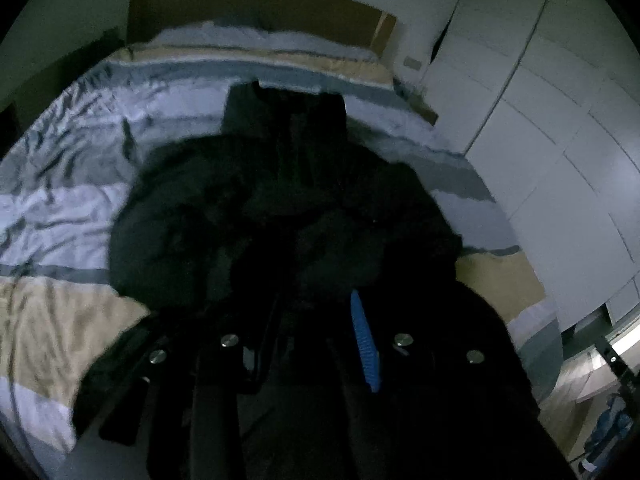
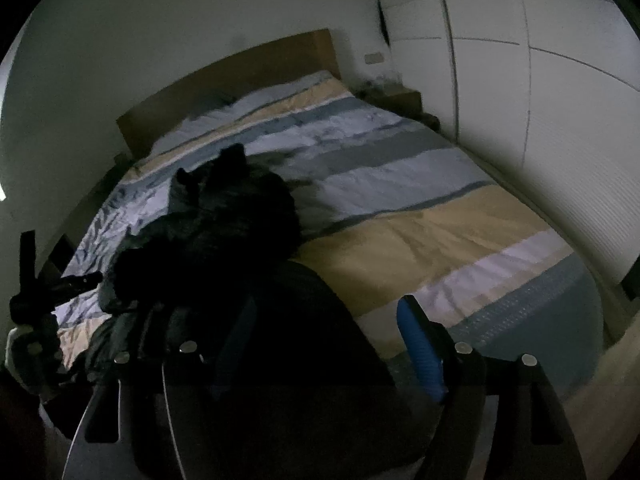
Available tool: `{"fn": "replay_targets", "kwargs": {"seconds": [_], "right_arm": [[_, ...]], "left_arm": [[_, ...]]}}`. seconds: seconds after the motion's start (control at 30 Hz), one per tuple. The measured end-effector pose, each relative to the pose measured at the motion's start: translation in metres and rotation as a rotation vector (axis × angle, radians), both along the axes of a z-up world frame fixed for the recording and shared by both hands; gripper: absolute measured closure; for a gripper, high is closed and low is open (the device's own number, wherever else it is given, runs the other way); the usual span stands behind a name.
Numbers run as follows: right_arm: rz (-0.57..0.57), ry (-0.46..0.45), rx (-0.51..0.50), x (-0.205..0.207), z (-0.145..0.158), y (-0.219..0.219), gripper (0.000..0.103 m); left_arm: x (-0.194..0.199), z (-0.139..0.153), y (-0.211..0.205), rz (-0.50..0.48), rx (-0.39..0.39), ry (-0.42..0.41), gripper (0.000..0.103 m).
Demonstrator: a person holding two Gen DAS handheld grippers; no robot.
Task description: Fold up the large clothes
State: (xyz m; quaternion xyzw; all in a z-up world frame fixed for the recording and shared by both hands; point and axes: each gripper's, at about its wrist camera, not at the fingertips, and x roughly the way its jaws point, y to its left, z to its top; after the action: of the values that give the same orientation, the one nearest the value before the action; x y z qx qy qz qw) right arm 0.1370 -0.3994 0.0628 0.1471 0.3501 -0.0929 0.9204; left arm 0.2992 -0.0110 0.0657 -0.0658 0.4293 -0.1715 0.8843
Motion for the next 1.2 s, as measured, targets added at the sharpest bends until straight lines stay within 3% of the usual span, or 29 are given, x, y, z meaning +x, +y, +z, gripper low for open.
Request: {"fn": "replay_targets", "kwargs": {"seconds": [0.23,0.37,0.43,0.53,0.6,0.83,0.87,1.0,1.2], "right_arm": [[0.128,-0.056,-0.021,0.008,0.029,0.047,0.029],[0.208,-0.072,-0.045,0.025,0.043,0.077,0.028],[0.24,-0.082,-0.05,0.035,0.051,0.09,0.028],[0.288,-0.102,-0.069,0.052,0.065,0.111,0.028],[0.32,-0.114,-0.088,0.063,0.072,0.125,0.028],[0.433,-0.123,-0.141,0.122,0.077,0.179,0.028],[0.469,-0.111,-0.143,0.146,0.068,0.197,0.028],[0.512,-0.09,-0.141,0.173,0.05,0.219,0.028],[0.567,-0.012,-0.154,0.227,-0.01,0.251,0.029]], "left_arm": [[-0.031,0.114,0.048,0.073,0.07,-0.119,0.068],[-0.042,0.174,0.071,0.127,0.144,-0.192,0.058],[-0.044,0.196,0.083,0.153,0.138,-0.222,0.057],[-0.04,0.205,0.096,0.172,0.125,-0.235,0.057],[-0.031,0.196,0.1,0.188,0.128,-0.226,0.057],[0.028,0.106,0.101,0.222,0.1,-0.122,0.057],[0.033,0.095,0.099,0.222,0.1,-0.116,0.057],[0.065,0.039,0.099,0.231,0.104,-0.071,0.057],[0.103,-0.032,0.096,0.249,0.137,-0.04,0.057]]}}
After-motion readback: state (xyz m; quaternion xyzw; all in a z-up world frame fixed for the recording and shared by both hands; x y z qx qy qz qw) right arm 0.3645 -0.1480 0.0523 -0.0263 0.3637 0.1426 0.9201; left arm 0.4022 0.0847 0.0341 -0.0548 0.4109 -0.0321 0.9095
